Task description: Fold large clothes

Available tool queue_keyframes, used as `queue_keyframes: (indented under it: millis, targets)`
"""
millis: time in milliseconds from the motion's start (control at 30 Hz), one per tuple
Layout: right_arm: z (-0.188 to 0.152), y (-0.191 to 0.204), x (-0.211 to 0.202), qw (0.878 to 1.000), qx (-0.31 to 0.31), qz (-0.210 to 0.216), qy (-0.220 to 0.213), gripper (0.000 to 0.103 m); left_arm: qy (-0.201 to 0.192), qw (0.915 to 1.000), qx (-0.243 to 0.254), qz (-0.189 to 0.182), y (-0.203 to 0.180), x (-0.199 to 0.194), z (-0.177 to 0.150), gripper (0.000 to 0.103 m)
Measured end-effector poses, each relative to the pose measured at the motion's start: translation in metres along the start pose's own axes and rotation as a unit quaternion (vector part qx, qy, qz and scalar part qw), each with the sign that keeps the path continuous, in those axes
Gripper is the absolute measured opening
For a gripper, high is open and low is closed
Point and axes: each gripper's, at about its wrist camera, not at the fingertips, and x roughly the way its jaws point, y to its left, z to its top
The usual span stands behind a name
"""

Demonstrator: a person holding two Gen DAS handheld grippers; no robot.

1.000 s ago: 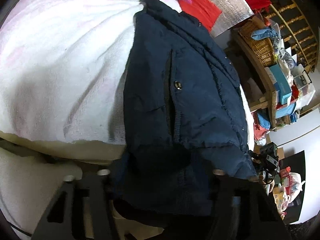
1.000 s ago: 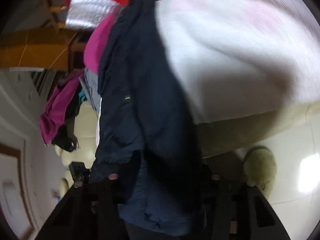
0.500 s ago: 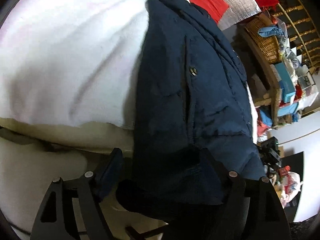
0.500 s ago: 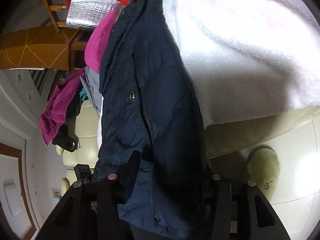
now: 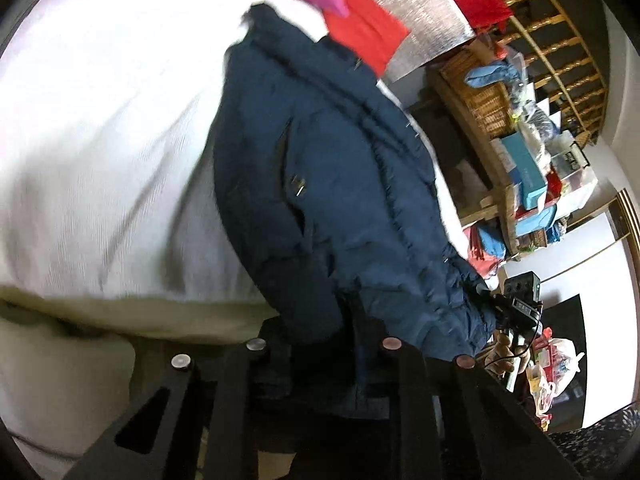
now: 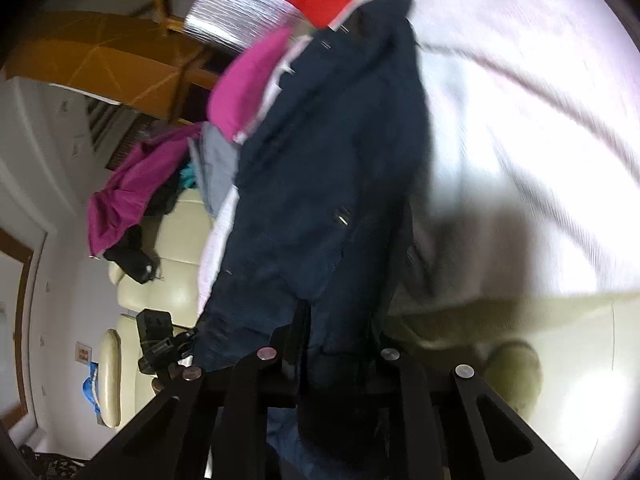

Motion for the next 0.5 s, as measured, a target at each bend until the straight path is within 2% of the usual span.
queue_keyframes:
  millis: [267,500]
  targets:
    - [0.049,0.031,-0.014,0.997,-0.021,0.019,-0.066,0.017,-0.046,0.9985,0.031,-0.006,-0.037,-0.017,0.055,0.020]
    - [0.122,0.054,-0.005,0.993,-0.037,0.021,-0.112,0.015,-0.080,0.9960,0.039,0.006,-0.051,-0.016,0.143,0.020]
